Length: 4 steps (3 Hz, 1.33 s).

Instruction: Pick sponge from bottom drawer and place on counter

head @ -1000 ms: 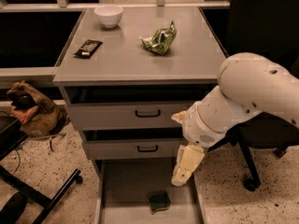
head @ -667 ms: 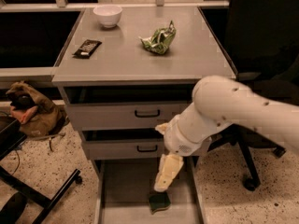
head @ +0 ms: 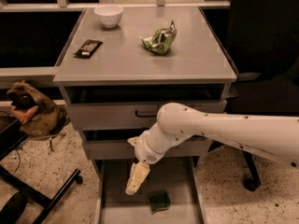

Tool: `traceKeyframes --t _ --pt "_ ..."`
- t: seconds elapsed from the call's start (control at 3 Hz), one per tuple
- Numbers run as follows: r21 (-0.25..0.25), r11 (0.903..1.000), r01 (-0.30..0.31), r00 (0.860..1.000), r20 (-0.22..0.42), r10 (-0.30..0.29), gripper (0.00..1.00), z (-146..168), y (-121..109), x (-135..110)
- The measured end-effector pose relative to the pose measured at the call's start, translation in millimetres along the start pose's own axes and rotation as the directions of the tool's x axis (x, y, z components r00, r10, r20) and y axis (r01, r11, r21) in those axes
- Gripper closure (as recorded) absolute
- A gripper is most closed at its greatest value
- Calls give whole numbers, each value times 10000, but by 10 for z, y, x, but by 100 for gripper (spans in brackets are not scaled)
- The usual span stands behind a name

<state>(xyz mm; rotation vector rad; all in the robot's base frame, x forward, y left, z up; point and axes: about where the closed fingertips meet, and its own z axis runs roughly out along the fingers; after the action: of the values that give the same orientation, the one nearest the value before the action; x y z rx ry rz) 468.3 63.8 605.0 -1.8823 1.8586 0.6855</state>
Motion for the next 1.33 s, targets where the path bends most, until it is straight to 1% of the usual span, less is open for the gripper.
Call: traceKeyframes --t 0.33,0.67,1.0,1.33 --pt "-1 10000 0 10000 0 0 0 1 0 0" --pt "-421 9988 -247 9997 -60 244 0 370 -8 153" --pt "-611 9962 -621 9963 560 656 0 995 -14 458" --pt "-687 9926 -999 9821 1533 1095 0 1528 -145 692"
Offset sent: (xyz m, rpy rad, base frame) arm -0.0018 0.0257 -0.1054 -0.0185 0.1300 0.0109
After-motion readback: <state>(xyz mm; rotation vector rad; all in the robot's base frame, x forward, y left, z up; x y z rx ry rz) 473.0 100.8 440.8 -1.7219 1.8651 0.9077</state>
